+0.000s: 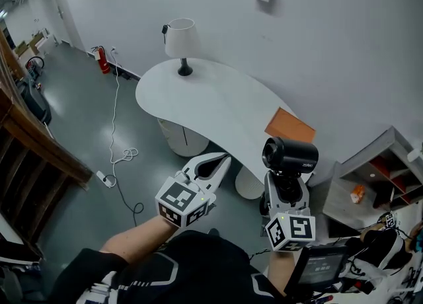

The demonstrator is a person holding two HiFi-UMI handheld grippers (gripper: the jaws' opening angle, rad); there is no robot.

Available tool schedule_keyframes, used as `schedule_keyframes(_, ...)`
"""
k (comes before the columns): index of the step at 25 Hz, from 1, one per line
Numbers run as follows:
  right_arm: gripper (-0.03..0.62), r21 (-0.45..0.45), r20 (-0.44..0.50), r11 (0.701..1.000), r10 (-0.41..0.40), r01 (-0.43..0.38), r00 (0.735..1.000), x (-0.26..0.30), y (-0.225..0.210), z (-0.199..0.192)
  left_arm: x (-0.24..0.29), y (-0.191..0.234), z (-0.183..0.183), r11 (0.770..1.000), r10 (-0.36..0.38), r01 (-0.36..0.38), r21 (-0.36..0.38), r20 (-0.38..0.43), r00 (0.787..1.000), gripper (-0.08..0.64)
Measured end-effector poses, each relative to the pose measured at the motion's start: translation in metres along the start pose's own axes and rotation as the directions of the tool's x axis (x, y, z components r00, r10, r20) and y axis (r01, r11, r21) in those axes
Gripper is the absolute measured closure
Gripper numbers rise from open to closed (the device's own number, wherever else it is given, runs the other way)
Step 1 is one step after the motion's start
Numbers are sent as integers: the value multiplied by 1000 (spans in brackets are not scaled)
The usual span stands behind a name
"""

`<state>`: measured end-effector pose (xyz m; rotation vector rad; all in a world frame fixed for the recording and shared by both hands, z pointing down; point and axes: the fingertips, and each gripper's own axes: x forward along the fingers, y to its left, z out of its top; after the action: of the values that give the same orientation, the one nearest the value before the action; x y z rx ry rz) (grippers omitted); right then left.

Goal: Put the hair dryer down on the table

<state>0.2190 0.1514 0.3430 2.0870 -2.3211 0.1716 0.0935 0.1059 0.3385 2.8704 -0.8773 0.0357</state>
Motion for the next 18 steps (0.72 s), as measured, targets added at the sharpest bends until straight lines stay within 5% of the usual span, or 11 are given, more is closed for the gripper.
schedule_keyframes(18,345,-1,-45,999,32,-32,998,56,-22,-16,36,44,-10,999,53,-53,8,-31,998,554)
